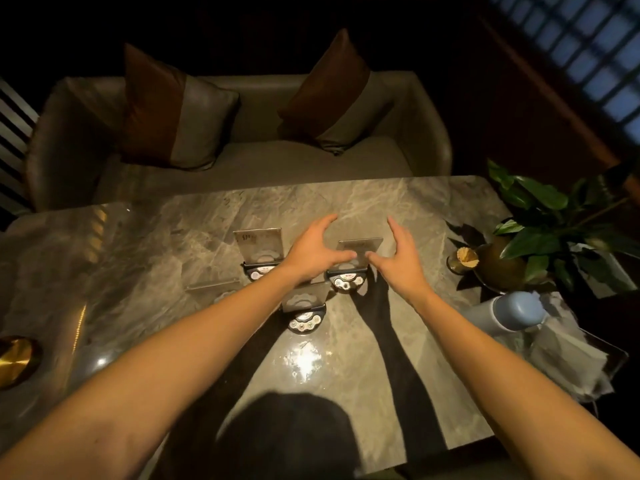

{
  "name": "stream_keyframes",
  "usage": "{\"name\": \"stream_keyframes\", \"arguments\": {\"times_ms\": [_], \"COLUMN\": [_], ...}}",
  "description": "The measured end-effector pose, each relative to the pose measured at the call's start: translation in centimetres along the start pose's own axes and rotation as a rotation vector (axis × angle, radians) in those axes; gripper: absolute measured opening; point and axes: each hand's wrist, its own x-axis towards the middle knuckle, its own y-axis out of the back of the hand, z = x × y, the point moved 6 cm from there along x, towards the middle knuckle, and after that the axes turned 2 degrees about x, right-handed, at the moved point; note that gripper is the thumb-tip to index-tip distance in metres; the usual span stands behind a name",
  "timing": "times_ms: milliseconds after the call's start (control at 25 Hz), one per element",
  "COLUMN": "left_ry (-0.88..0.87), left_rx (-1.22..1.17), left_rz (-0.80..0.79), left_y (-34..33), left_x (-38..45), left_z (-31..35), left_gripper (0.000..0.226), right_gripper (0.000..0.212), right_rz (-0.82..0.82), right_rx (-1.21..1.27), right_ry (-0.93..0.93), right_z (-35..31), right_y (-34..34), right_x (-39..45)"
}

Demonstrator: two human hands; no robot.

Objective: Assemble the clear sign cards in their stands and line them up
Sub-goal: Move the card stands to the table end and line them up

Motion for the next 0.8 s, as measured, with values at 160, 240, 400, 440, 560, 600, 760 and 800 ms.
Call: {"name": "stream_keyframes", "arguments": {"times_ms": [160, 240, 400, 440, 560, 600, 760, 800], "left_ry": [0.099, 0.156, 0.251, 0.282, 0.322, 0.305, 0.23, 0.208], "left_rx": [0.095, 0.166, 0.246, 0.234, 0.199, 0.195, 0.101, 0.05], "left_rz": [-0.044, -0.036, -0.004, 0.026, 0.092, 0.108, 0.152, 0.17], "left_y": [-3.6, -4.8, -5.5, -5.3, -5.1, -5.0, -4.3, -4.0], "left_x": [3.6, 4.9, 5.9, 5.8, 5.1, 4.9, 4.4, 4.3], "left_z": [-0.8, -1.7, -2.4, -2.6, -2.5, -2.5, -1.8, -1.4], "left_gripper": [0.085, 0.061, 0.016, 0.01, 0.011, 0.017, 0.014, 0.009], "right_gripper": [0.085, 0.077, 0.039, 0.028, 0.014, 0.012, 0.011, 0.012], "right_rz": [-0.191, -0.296, -0.429, -0.432, -0.453, -0.463, -0.438, -0.424], "right_rx": [-0.002, 0.018, 0.037, 0.01, -0.008, 0.007, 0.13, 0.177], "right_ry": [0.047, 0.061, 0.061, 0.075, 0.096, 0.094, 0.061, 0.042], "right_z": [1.2, 2.1, 4.2, 4.3, 4.3, 4.2, 2.6, 2.2], "right_y": [0.1, -0.7, -2.0, -2.2, -2.3, -2.2, -0.4, 0.2], "right_x": [4.2, 5.6, 7.0, 7.1, 7.3, 7.2, 6.6, 6.4]}}
